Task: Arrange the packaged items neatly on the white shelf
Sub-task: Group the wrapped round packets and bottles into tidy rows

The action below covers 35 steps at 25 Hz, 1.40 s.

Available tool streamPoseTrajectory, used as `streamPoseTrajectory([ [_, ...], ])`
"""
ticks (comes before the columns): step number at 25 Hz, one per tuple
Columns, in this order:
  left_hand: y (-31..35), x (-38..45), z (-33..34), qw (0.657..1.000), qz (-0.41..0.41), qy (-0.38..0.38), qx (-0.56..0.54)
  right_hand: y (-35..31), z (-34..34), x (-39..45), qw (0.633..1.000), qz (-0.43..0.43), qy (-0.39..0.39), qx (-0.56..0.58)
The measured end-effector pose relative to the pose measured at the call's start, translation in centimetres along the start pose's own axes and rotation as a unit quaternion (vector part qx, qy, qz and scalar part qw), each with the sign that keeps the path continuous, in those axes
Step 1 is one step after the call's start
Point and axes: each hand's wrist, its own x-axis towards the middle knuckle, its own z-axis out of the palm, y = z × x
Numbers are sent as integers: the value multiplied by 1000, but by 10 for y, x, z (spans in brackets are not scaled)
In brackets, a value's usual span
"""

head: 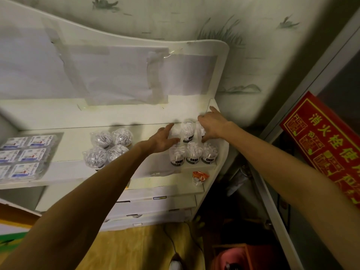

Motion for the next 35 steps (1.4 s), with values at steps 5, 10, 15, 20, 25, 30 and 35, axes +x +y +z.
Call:
streamPoseTrajectory([
  [5, 8, -6, -4, 1000, 3, -4, -1, 1, -1, -4, 1000, -14, 13, -16],
  [10, 11, -10, -5, 1000, 8, -3, -3, 2, 1, 2, 999, -5, 26, -27],
  [15, 9, -10, -4, 1000, 6, -3, -4, -1, 3, 0, 1000, 2, 28, -8],
  [20, 13, -12, -6, 1000, -4, -9, 7, 6, 3, -2, 1000, -3, 20, 4],
  [25, 18, -16, -7, 999, 18, 1, 42, 13, -13, -2, 997, -21, -58, 56],
  [30, 25, -24, -6, 985, 66, 52, 151, 14, -3, 4, 1000, 5, -9, 4],
  [35, 34, -32, 0, 986, 63, 33, 154, 18, 3, 0, 1000, -6, -15, 20],
])
